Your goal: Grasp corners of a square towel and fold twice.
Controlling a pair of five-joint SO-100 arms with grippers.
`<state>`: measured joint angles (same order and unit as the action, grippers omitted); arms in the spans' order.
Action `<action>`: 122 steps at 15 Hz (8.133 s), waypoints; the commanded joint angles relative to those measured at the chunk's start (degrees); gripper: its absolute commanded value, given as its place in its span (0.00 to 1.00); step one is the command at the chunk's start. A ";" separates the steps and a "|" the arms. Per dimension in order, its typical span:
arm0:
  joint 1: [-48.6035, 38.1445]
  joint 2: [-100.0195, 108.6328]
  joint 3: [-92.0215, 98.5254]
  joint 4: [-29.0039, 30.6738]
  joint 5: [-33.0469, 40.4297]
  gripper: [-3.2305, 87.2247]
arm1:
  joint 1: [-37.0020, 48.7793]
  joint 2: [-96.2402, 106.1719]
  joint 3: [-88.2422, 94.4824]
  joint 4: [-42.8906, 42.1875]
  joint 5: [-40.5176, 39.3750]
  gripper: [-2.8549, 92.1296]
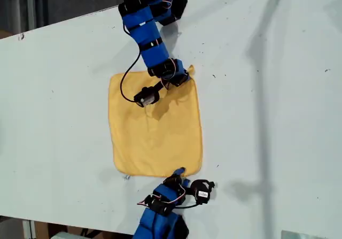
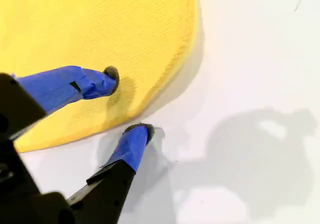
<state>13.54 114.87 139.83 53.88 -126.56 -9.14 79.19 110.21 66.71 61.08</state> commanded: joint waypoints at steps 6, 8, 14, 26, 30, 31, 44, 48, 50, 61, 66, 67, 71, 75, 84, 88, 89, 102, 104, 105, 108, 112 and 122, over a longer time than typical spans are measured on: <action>9.23 -12.04 -10.20 -5.80 -16.44 0.24 | 0.70 2.72 3.08 -1.58 -0.53 0.03; 8.70 -14.33 -11.87 -7.21 -15.03 0.21 | 0.70 3.16 3.52 -1.93 -0.53 0.03; 1.58 -25.84 -39.64 17.75 3.25 0.01 | 0.62 3.52 3.43 -2.02 -0.09 0.03; -29.36 3.25 -42.19 31.29 43.77 0.01 | 28.13 24.96 -18.81 14.06 -17.75 0.03; -48.87 4.83 -45.88 29.97 59.06 0.01 | 41.75 18.46 -34.80 9.23 -28.39 0.03; -54.14 4.75 -47.11 29.62 61.00 0.01 | 44.91 18.98 -34.89 4.75 -29.00 0.03; -82.79 -14.85 -39.99 -2.72 79.63 0.01 | 63.90 -5.71 -34.01 -20.30 -29.36 0.03; -75.41 -8.79 -29.88 -2.37 75.15 0.01 | 61.61 -1.23 -31.11 -9.14 -23.91 0.03; -71.19 -5.62 -23.29 -3.96 72.42 0.01 | 60.73 -2.64 -31.11 -6.06 -23.47 0.03; -65.39 -0.35 -12.22 -7.21 72.07 0.18 | 58.10 -8.70 -30.59 -1.32 -21.88 0.34; -61.61 2.11 -8.70 -10.20 70.05 0.18 | 57.48 -7.21 -30.41 -0.62 -21.71 0.33; -60.47 3.16 -7.29 -11.43 69.17 0.20 | 57.92 -6.06 -29.88 -0.18 -21.45 0.33; -63.72 6.24 -3.43 -11.16 66.36 0.19 | 63.72 3.60 -20.92 -2.29 -18.98 0.36; -69.17 15.73 4.75 -10.20 61.70 0.16 | 66.36 2.64 -20.39 -2.20 -18.63 0.36; -77.34 42.80 17.14 -1.23 55.37 0.18 | 65.92 -22.50 -42.80 2.64 -22.59 0.42; -79.89 55.99 22.76 5.63 53.79 0.20 | 68.20 -32.43 -50.80 10.55 -23.91 0.04; -78.49 61.35 24.70 8.00 52.29 0.20 | 69.52 -32.26 -48.96 10.99 -22.85 0.03; -65.83 84.37 37.79 22.50 45.62 0.23 | 70.58 20.74 -7.38 -6.24 -11.69 0.03; -65.57 84.37 38.06 22.41 45.53 0.23 | 65.13 21.27 -12.57 -7.65 -14.15 0.03; -66.01 84.37 38.06 22.41 45.88 0.23 | 62.31 19.51 -17.05 -7.47 -14.77 0.03; -65.48 84.37 38.06 22.32 46.05 0.20 | 55.55 11.07 -32.70 -7.12 -15.29 0.03; -65.48 84.29 38.06 22.32 46.32 0.20 | 48.34 -4.48 -48.69 -13.71 -16.96 0.03; -65.39 84.29 38.14 22.24 46.76 0.20 | 42.63 -23.91 -60.21 -30.94 -16.70 0.03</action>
<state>-52.65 198.98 177.63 76.99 -80.51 32.87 54.49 54.67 38.67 44.91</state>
